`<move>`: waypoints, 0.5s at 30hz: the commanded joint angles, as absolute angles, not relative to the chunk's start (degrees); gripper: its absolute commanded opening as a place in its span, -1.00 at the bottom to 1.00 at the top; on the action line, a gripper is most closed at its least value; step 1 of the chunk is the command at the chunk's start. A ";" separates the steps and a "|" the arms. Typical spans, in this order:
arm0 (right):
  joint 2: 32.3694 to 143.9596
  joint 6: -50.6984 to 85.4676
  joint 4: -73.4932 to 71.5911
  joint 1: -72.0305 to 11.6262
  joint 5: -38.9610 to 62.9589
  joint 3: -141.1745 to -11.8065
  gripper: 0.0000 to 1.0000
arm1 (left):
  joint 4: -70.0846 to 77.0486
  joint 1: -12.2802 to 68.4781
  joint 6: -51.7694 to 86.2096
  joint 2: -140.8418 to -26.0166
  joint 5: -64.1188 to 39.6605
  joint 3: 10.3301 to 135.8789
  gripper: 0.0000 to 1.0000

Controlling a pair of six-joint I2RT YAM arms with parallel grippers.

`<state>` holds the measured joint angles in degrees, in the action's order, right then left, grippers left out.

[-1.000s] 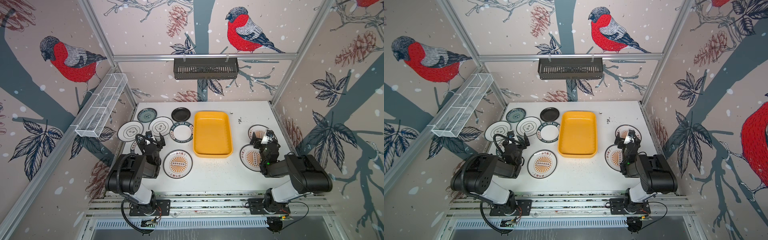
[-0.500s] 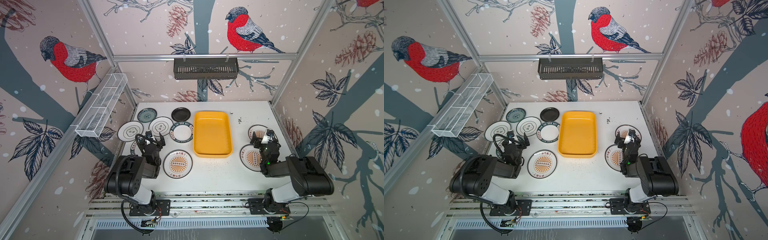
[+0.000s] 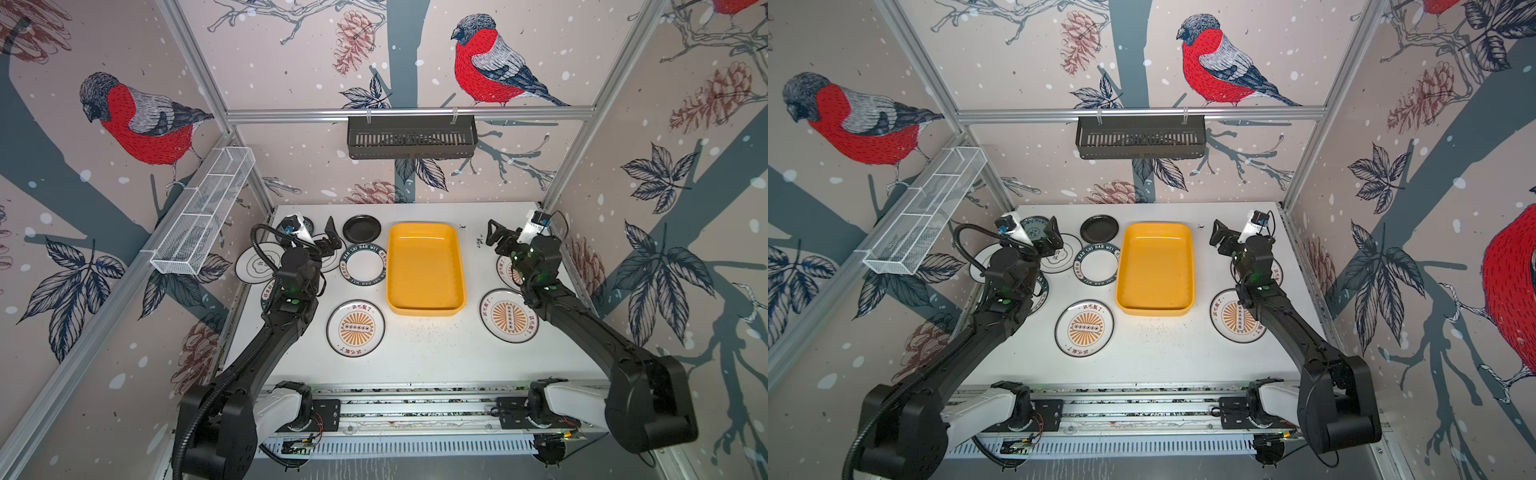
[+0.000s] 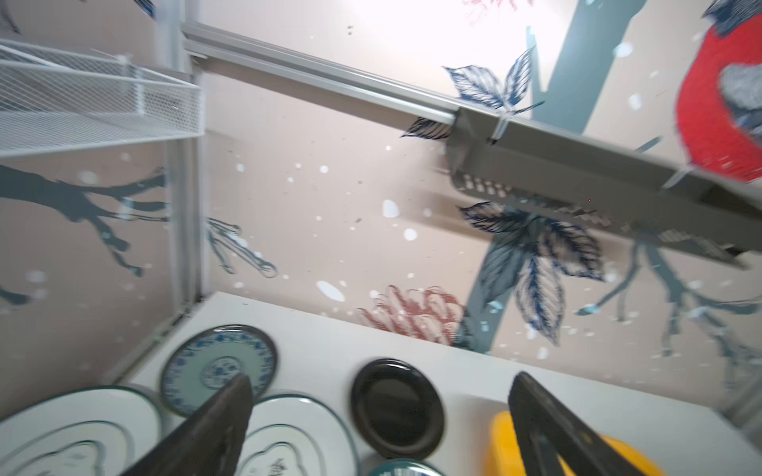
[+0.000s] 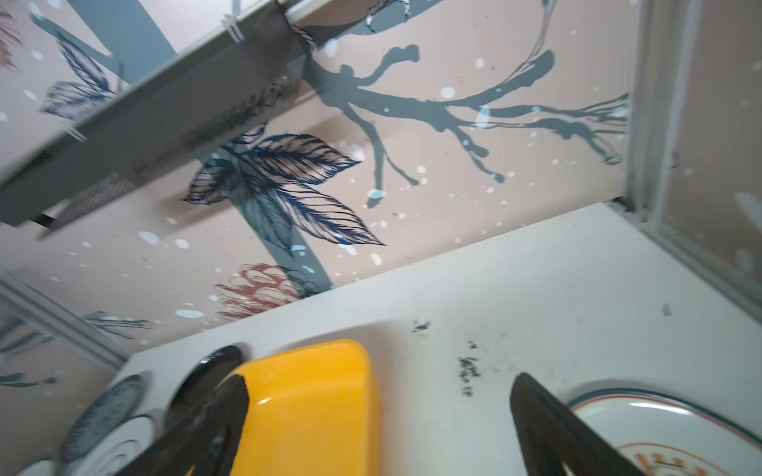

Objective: Place the plates into the plastic bin on the countertop
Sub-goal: Pick up the plate from the center of the table.

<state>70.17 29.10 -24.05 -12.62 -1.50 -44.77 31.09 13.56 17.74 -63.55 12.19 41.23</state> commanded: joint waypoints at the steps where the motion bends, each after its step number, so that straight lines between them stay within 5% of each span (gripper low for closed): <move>1: 69.89 41.68 -12.03 -16.78 0.45 -50.55 0.99 | 18.68 17.08 34.22 -63.36 10.66 45.19 0.93; 7: 68.46 48.24 -14.34 -24.19 3.06 -53.47 0.99 | 20.81 22.07 53.20 -65.09 0.31 46.87 0.93; 11: 67.06 47.57 -27.19 -26.83 6.48 -48.97 0.99 | 29.92 23.73 49.80 -65.87 -4.83 45.99 0.93; 15: 68.58 50.08 -25.35 -25.04 8.00 -49.78 0.99 | 31.58 20.75 53.40 -67.70 -11.84 45.44 0.93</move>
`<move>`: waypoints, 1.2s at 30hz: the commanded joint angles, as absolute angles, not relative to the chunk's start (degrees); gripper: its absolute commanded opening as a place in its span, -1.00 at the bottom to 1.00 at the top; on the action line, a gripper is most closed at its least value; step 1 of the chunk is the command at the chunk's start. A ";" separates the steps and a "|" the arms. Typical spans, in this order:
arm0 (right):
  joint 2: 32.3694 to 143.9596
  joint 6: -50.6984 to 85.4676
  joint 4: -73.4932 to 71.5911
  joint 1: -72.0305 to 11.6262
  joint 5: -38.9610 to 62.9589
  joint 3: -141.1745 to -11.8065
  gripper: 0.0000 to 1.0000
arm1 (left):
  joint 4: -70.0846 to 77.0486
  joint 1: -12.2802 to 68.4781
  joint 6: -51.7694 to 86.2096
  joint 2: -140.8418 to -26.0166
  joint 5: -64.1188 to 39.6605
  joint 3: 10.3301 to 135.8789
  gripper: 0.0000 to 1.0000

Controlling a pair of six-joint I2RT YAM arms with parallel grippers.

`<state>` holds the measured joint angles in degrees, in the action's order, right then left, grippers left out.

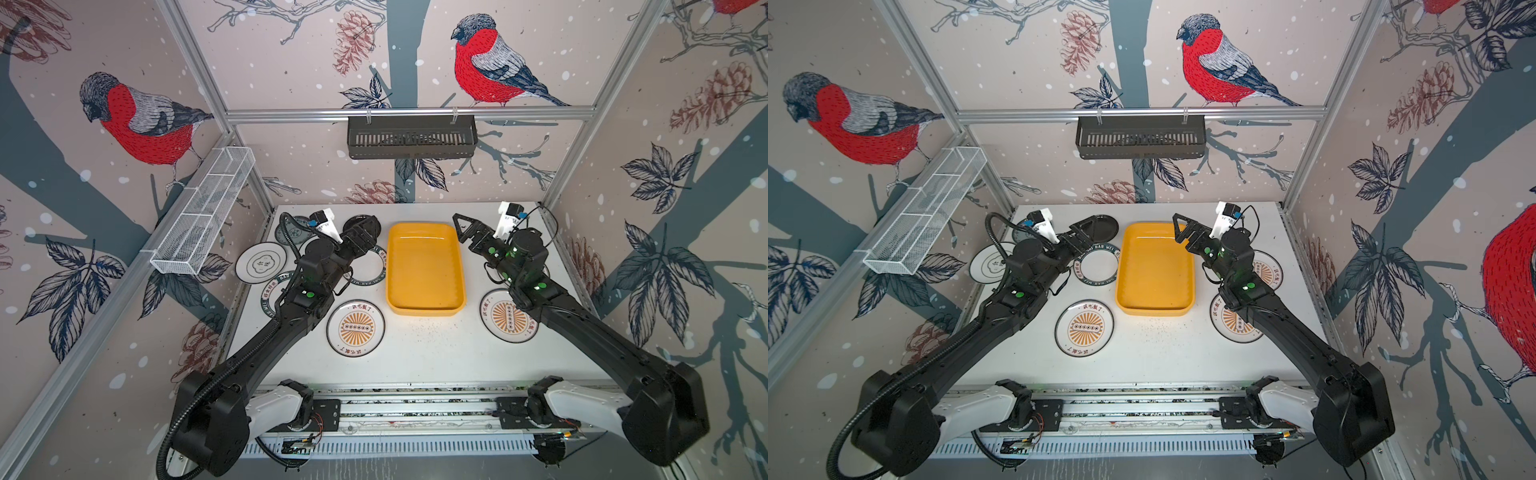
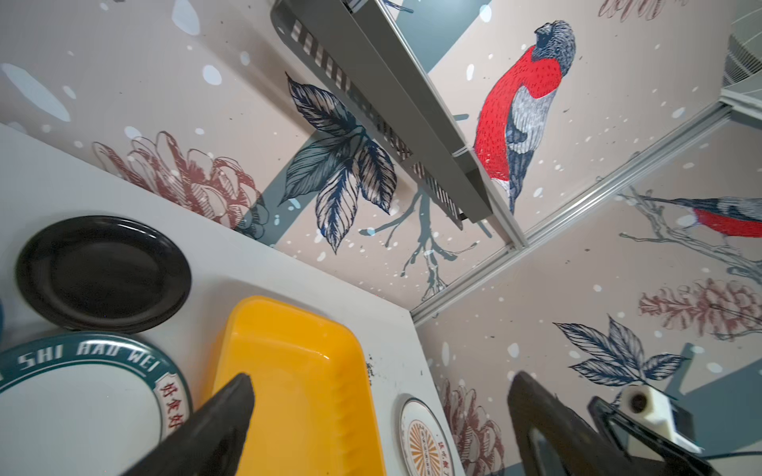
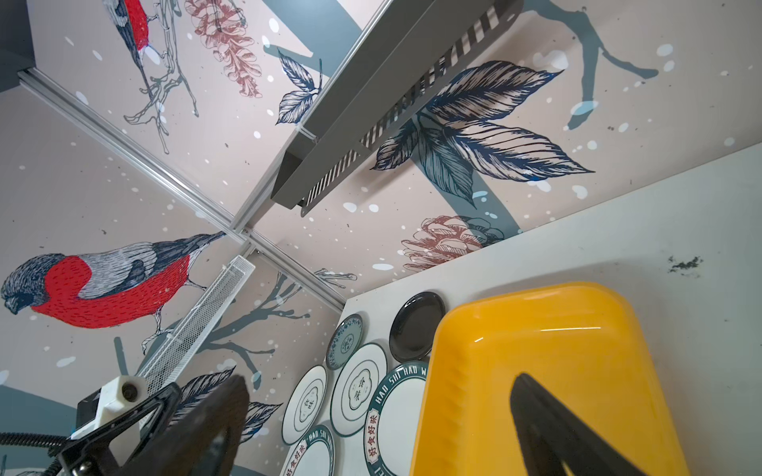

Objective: Place the plates into the plastic bin on the countertop
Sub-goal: Pick up the plate from the center of the table.

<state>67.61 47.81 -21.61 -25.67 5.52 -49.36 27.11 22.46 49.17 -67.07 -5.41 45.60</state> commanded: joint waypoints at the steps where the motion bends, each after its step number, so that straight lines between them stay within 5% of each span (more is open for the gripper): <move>1: 69.66 49.60 -24.23 -24.75 9.32 -50.95 0.99 | 31.89 19.35 53.74 -67.99 -14.05 45.42 0.93; 11: 78.77 37.03 -11.51 -26.51 9.22 -64.06 0.99 | 3.10 10.10 40.79 -69.79 -12.87 49.44 0.92; 26: 97.70 29.31 -7.77 -33.84 16.17 -80.55 0.99 | -2.62 -1.69 26.35 -91.98 -26.60 53.50 0.90; 33: 101.60 29.34 -7.25 -36.51 15.67 -84.30 0.99 | -5.18 -3.78 23.91 -105.06 -34.78 59.36 0.50; 36: 102.08 29.28 -6.51 -36.56 14.68 -84.99 0.99 | -3.72 -3.74 24.41 -106.49 -35.00 59.42 0.49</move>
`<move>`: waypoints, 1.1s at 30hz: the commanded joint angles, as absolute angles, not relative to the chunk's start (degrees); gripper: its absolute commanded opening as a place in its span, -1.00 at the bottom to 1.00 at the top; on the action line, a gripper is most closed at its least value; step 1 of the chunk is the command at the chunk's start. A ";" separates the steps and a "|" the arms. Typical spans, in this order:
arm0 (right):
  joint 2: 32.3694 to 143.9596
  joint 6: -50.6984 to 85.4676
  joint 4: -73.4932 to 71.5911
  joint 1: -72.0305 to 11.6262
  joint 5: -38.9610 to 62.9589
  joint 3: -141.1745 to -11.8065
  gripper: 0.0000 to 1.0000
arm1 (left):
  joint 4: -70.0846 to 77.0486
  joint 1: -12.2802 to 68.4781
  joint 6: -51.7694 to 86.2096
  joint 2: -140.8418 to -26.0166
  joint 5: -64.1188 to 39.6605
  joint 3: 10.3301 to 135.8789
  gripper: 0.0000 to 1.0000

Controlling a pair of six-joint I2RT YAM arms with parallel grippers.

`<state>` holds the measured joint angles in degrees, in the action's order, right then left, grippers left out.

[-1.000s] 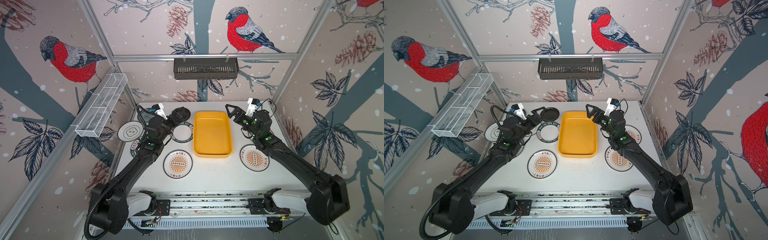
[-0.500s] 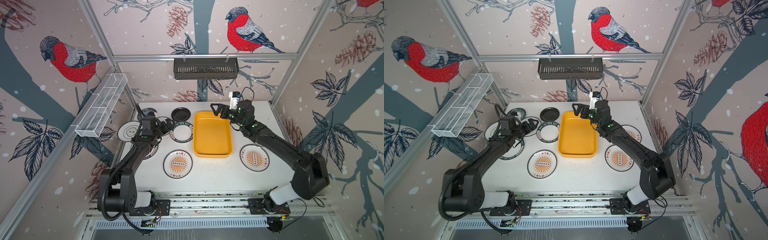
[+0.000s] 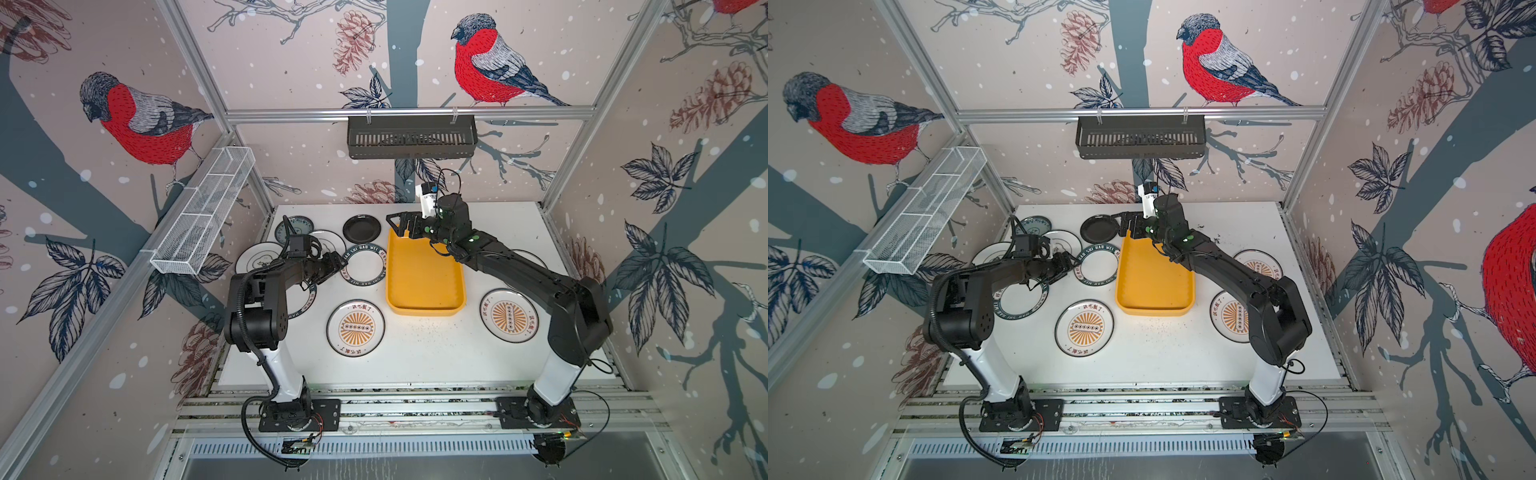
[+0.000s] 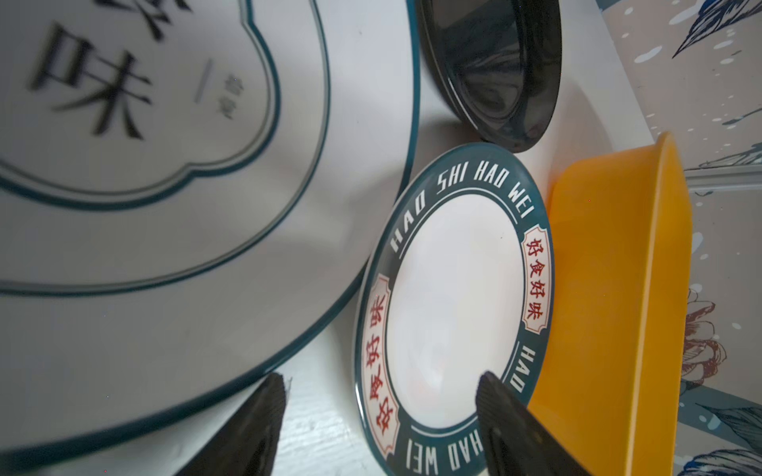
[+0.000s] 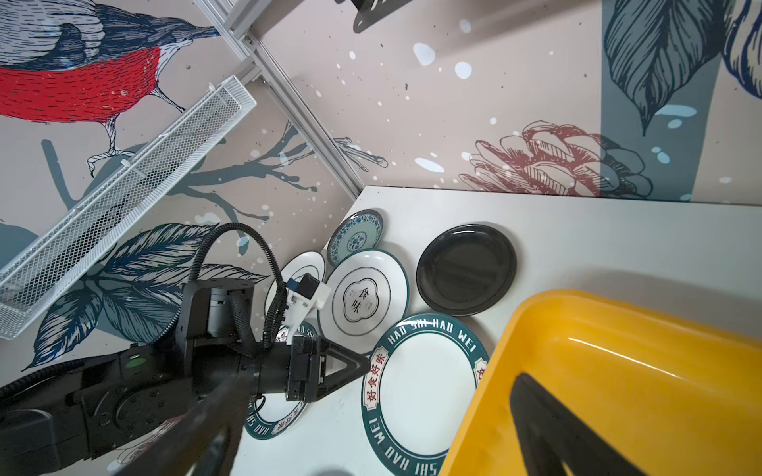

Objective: Place the plates into the plastic bin on the countertop
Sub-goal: Pick up the plate from the center of the table.

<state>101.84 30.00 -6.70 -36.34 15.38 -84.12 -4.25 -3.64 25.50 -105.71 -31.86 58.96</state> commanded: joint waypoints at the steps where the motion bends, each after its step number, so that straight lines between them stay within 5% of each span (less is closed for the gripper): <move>1: 102.00 29.37 -6.55 -36.56 14.06 -84.83 0.99 | -3.45 -3.79 24.35 -106.90 -35.05 59.52 0.49; 15: 101.56 30.39 -7.72 -35.74 8.66 -82.98 0.99 | 3.00 -3.60 27.42 -110.48 -38.80 57.92 0.11; 21: 100.49 31.16 -8.87 -34.90 7.27 -81.62 0.99 | 4.72 -3.47 27.73 -110.74 -38.45 57.61 -0.22; 28: 98.93 31.64 -9.72 -34.30 4.78 -79.74 0.99 | 6.45 -3.44 28.59 -110.28 -38.58 57.48 -0.87; 33: 97.81 32.42 -10.41 -33.74 3.70 -78.30 0.99 | 6.23 -3.46 28.82 -108.26 -38.10 57.61 -1.00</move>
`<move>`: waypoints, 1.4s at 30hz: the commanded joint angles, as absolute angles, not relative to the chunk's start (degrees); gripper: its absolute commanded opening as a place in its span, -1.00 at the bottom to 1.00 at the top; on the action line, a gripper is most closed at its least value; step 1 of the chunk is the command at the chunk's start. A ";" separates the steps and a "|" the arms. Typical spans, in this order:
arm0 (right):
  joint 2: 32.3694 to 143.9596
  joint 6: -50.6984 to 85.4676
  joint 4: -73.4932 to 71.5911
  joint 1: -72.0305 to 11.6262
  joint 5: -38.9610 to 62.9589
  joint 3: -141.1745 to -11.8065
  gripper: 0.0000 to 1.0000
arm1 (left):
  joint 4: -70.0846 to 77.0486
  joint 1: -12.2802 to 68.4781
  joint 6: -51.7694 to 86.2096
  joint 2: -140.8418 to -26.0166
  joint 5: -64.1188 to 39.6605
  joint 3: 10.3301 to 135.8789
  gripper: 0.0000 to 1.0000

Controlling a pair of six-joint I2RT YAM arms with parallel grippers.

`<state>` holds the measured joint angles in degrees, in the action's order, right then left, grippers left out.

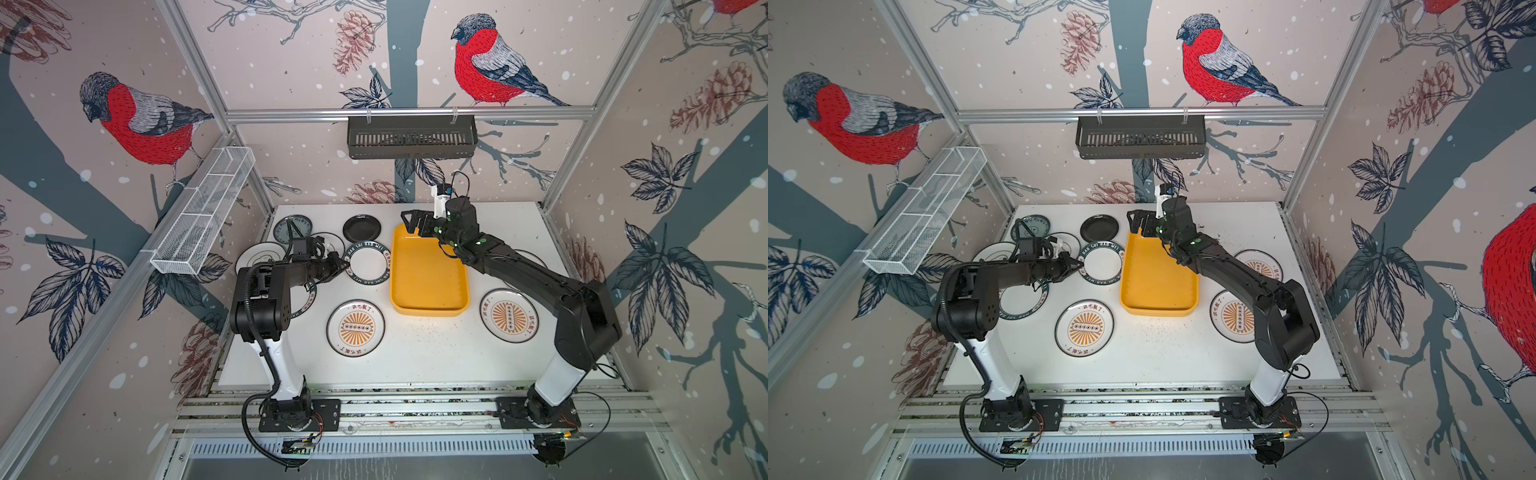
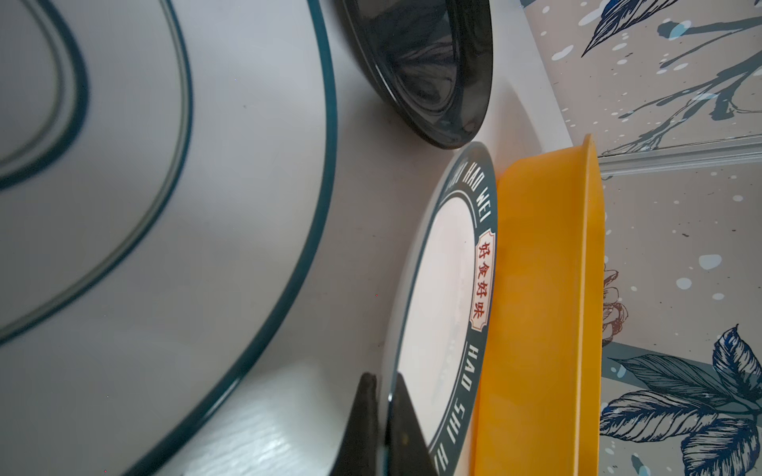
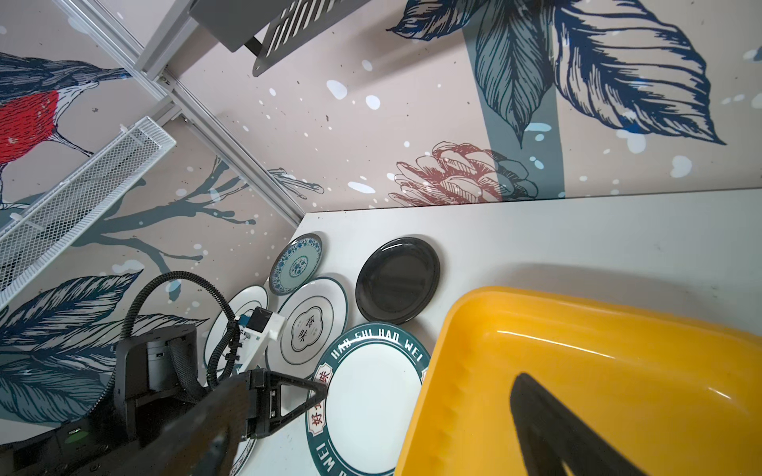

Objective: Place the plates into the plastic bin on the countertop
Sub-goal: Pick up the plate from the center of the table, then place the plate in the plastic bin.

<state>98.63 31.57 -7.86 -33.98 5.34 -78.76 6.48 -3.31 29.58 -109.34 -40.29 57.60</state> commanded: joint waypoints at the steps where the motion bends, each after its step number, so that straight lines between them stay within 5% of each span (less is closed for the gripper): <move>1: 97.57 32.47 -10.54 -33.58 3.69 -78.06 0.99 | 6.07 -3.48 28.91 -107.82 -38.17 57.74 -1.00; 18: 91.80 34.19 -12.24 -27.44 8.47 -70.52 0.99 | 0.09 -3.55 33.29 -96.95 -38.10 62.19 -1.00; 26: 93.06 32.53 -10.42 -25.03 19.50 -71.16 0.99 | -0.36 -2.52 38.15 -93.45 -41.56 65.33 -1.00; 42: 85.59 30.95 -5.86 -21.05 18.70 -67.29 0.99 | -10.45 12.66 34.41 -99.61 -40.56 75.67 -1.00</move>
<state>87.53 31.33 -6.61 -21.96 20.45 -68.20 -8.71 10.90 36.32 -98.61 -40.07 74.32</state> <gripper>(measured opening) 0.995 0.073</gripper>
